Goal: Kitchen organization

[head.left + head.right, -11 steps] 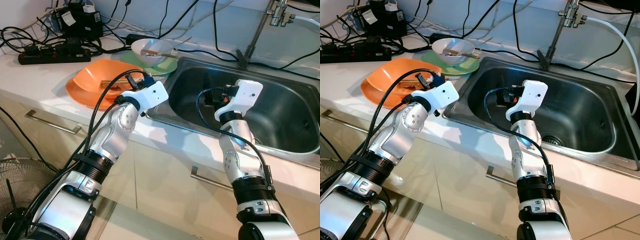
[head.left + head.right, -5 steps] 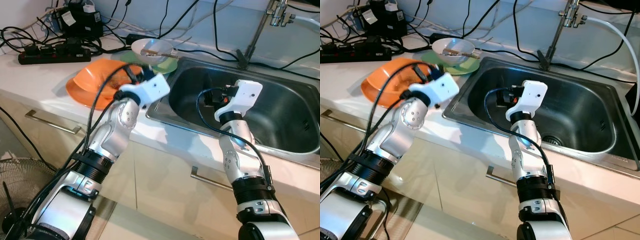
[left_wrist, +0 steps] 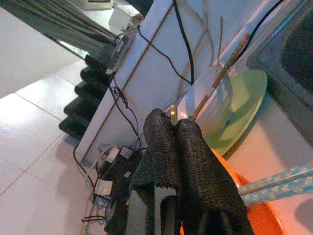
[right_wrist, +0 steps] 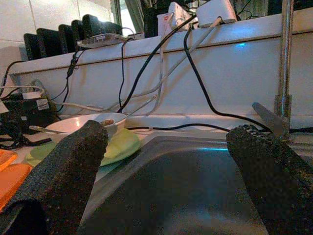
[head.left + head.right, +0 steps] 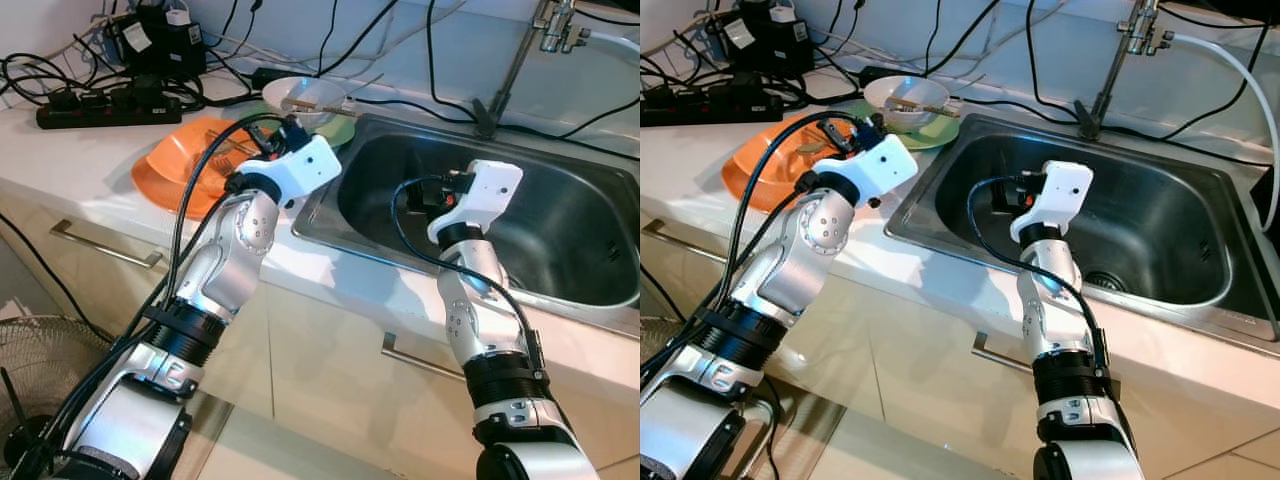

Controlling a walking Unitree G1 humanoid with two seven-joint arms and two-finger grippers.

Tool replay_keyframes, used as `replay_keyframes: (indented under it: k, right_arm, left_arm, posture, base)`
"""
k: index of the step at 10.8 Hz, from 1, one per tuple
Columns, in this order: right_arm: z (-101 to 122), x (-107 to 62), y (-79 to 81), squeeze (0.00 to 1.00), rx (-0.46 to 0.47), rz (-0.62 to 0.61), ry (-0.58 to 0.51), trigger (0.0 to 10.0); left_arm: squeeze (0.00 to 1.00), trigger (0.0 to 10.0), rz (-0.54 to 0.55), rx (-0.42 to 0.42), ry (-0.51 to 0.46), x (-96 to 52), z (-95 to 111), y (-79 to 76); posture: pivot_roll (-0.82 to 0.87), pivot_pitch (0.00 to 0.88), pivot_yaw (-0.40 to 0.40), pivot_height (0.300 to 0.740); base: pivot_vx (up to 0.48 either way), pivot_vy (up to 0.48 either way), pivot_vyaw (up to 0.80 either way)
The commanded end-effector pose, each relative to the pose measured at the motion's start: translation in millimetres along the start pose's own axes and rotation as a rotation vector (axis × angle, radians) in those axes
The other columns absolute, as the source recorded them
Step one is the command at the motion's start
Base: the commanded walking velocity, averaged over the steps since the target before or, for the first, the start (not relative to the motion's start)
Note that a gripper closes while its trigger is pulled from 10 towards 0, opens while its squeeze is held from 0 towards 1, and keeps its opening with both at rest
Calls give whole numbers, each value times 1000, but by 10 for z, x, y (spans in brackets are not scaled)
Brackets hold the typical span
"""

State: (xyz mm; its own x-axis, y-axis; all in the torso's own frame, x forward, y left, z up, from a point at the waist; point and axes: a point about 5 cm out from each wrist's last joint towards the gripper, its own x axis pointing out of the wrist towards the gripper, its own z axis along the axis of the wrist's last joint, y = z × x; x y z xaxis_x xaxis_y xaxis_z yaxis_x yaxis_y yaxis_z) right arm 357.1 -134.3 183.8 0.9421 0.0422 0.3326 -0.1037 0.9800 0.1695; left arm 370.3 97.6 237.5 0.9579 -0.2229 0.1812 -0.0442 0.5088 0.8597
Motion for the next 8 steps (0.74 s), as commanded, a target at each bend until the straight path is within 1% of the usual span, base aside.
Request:
replay_keyframes:
  k: [1,2,3,4,5,6,7,8]
  right_arm:
    - [43,42,3,0,12,-2,-19,10000]
    - [40,44,11,0,13,3,-19,10000]
    - [38,50,28,0,15,9,-19,10000]
    - [38,56,42,0,16,14,-19,10000]
    - [38,63,51,0,15,17,-19,10000]
    - [34,64,53,0,12,20,-21,10000]
    - [38,69,52,0,10,20,-23,10000]
    - [49,74,47,596,6,20,-32,10000]
  left_arm:
    - [0,10000,25,-3,7,-23,11,66]
    - [0,10000,51,15,27,-38,-12,132]
    - [0,10000,113,62,5,-46,37,264]
    - [0,10000,226,98,-82,-60,201,462]
    - [0,10000,307,117,-207,-89,419,611]
    - [0,10000,337,64,-336,-138,624,665]
    - [0,10000,326,-7,-398,-162,711,636]
    - [0,10000,249,-113,-432,-162,749,533]
  posture:
    - [199,3,-62,725]
    - [207,0,-64,725]
    - [210,0,-66,725]
    - [212,0,-66,725]
    - [216,0,-67,725]
    - [219,0,-66,725]
    - [213,0,-60,725]
    - [210,0,-56,725]
  base:
    - [0,0,0]
    - [0,0,0]
    - [0,0,0]
    - [0,0,0]
    - [0,0,0]
    - [0,0,0]
    - [0,0,0]
    - [0,0,0]
